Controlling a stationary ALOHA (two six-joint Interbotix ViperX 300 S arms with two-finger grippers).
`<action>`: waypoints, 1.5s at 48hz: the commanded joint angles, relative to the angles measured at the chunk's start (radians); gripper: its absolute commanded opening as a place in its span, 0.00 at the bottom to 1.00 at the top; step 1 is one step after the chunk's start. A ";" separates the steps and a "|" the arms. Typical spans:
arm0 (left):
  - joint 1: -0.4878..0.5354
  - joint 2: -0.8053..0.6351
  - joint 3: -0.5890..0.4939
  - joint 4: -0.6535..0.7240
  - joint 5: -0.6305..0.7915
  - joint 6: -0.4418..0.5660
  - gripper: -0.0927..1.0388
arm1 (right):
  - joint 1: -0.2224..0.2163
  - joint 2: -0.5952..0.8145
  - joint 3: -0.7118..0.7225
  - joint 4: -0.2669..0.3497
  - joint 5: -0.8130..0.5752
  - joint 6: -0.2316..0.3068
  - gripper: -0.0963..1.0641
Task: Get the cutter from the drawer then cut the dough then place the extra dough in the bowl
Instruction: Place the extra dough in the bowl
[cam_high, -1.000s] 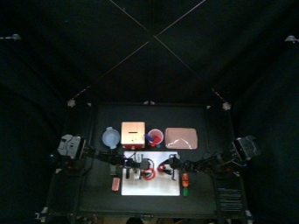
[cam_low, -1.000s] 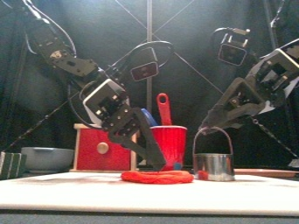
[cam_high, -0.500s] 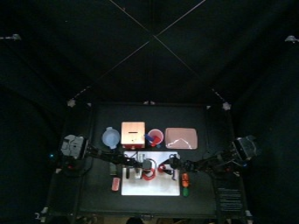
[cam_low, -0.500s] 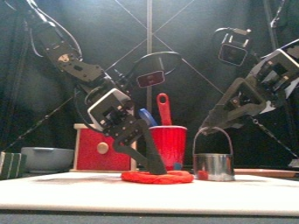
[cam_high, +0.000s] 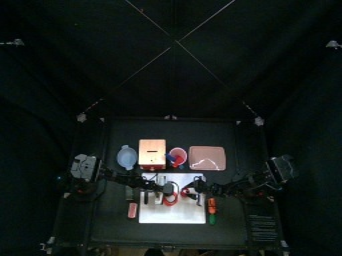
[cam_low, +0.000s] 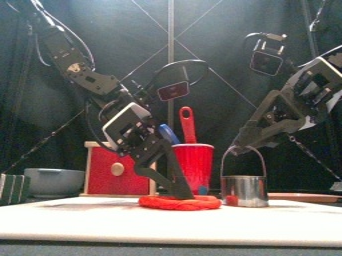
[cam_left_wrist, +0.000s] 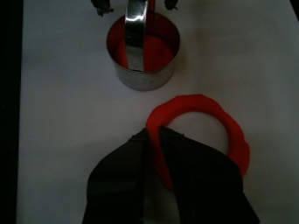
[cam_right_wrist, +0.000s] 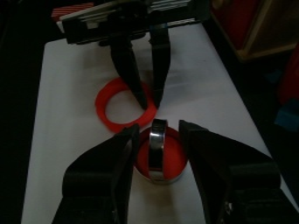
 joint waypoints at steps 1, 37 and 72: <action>0.003 -0.018 -0.015 0.002 -0.003 0.002 0.59 | -0.009 -0.032 -0.006 0.002 -0.005 -0.002 0.77; 0.021 -0.552 0.302 0.002 -0.026 0.000 0.59 | -0.038 -0.032 -0.006 -0.003 0.021 0.003 0.77; 0.339 -1.266 0.706 0.130 0.023 0.003 0.59 | -0.081 -0.028 -0.057 0.002 0.104 0.008 0.77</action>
